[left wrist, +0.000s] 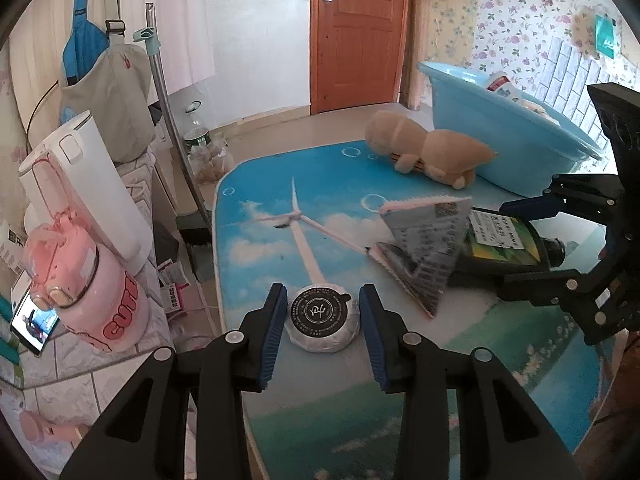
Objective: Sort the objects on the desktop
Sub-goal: 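Carry the puck and green bottle over the blue basin with both tools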
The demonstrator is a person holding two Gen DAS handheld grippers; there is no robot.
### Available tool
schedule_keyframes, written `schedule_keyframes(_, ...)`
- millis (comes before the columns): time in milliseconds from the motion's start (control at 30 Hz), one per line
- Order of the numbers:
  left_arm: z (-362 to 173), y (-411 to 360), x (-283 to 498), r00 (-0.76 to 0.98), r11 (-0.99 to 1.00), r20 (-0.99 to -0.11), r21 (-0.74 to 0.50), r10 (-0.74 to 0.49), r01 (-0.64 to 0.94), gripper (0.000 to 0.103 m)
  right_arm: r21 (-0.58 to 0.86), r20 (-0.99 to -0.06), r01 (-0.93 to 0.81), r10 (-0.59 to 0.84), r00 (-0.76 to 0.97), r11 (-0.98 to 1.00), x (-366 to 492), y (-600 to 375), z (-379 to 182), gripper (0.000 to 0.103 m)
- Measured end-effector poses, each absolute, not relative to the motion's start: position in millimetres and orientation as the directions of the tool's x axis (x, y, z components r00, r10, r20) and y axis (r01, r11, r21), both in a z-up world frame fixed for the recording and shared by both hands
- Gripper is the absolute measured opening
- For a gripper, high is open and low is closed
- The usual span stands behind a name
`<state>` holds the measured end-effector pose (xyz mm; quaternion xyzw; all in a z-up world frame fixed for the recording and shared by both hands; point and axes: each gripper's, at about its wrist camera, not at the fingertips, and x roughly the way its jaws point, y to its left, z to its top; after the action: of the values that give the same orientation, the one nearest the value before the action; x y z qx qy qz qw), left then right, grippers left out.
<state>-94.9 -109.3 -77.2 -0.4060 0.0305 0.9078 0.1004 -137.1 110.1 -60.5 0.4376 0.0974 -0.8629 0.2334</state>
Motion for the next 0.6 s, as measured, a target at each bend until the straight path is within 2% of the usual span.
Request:
schedule_keyframes(167,-76,-100,-80,-0.645,-0.976,-0.746,-0.035,0.168,-0.214,0.036,0.031,-0.798,0.472,-0.306,-0.519,-0.881,-121,118,-60,0.068)
schedule_keyframes(600,-74,-67,-51,-0.630,-0.968,-0.750,-0.054,0.202,-0.246,0.036,0.037,-0.798,0.367,-0.249,-0.549,-0.929,-75,166,-58,0.067)
